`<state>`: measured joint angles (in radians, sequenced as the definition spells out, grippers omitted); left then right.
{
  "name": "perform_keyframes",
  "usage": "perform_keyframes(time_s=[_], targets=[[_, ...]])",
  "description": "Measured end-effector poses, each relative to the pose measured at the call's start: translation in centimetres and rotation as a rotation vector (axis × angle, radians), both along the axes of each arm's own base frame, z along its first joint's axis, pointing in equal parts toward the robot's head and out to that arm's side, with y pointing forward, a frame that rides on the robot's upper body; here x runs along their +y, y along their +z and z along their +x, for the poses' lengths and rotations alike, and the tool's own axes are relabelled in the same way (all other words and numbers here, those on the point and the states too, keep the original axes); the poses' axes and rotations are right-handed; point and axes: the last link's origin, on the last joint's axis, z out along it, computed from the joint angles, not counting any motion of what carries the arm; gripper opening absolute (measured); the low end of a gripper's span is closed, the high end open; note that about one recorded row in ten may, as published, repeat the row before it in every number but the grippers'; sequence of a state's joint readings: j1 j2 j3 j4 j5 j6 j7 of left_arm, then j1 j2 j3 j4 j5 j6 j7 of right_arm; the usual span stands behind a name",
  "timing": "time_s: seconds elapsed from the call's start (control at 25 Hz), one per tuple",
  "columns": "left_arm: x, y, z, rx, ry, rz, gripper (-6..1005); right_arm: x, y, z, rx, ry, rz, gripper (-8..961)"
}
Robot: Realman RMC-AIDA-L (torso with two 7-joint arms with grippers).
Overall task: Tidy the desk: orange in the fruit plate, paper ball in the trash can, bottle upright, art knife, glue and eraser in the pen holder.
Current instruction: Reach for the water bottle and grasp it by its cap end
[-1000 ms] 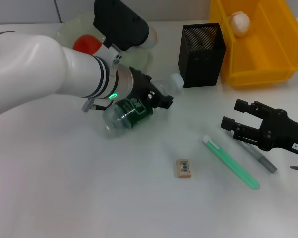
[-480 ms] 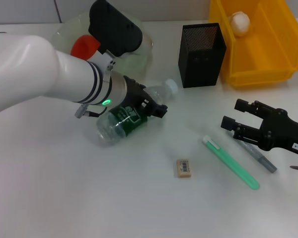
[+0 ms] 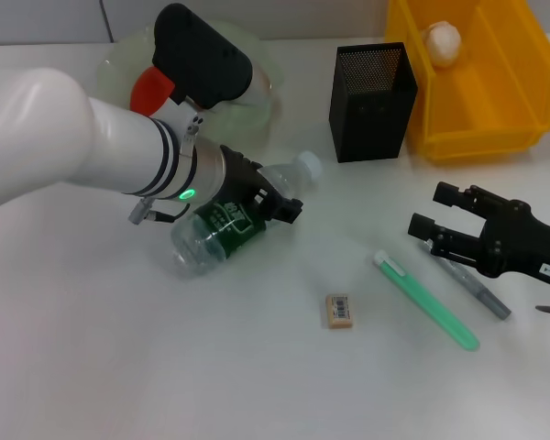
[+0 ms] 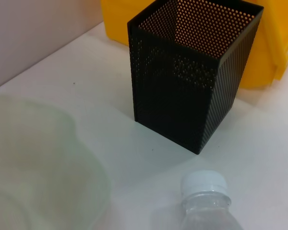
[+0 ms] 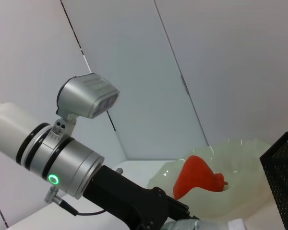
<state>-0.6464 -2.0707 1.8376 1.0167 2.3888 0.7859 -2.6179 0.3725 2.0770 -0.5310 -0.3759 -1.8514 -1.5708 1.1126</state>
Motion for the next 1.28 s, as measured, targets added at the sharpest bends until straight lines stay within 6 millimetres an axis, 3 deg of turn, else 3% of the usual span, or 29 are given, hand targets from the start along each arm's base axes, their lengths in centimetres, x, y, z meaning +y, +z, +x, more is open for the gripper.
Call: perform_keyframes(time_s=[0.56, 0.64, 0.88, 1.08, 1.28], targets=[[-1.2, 1.8, 1.2, -0.077, -0.086, 0.055, 764, 0.1, 0.1, 0.0, 0.003, -0.002, 0.005, 789], [-1.6, 2.7, 1.7, -0.107, -0.116, 0.085, 703, 0.1, 0.1, 0.0, 0.004, -0.004, 0.006, 789], [-1.8, 2.9, 1.9, -0.110, -0.126, 0.086, 543, 0.2, 0.1, -0.1, 0.005, 0.000, 0.007, 789], [-1.3, 2.8, 2.4, -0.109, -0.118, 0.074, 420, 0.3, 0.0, -0.2, 0.005, 0.004, 0.003, 788], [0.3, 1.5, 3.5, -0.079, -0.082, 0.030, 254, 0.3, -0.1, -0.1, 0.000, -0.002, 0.001, 788]])
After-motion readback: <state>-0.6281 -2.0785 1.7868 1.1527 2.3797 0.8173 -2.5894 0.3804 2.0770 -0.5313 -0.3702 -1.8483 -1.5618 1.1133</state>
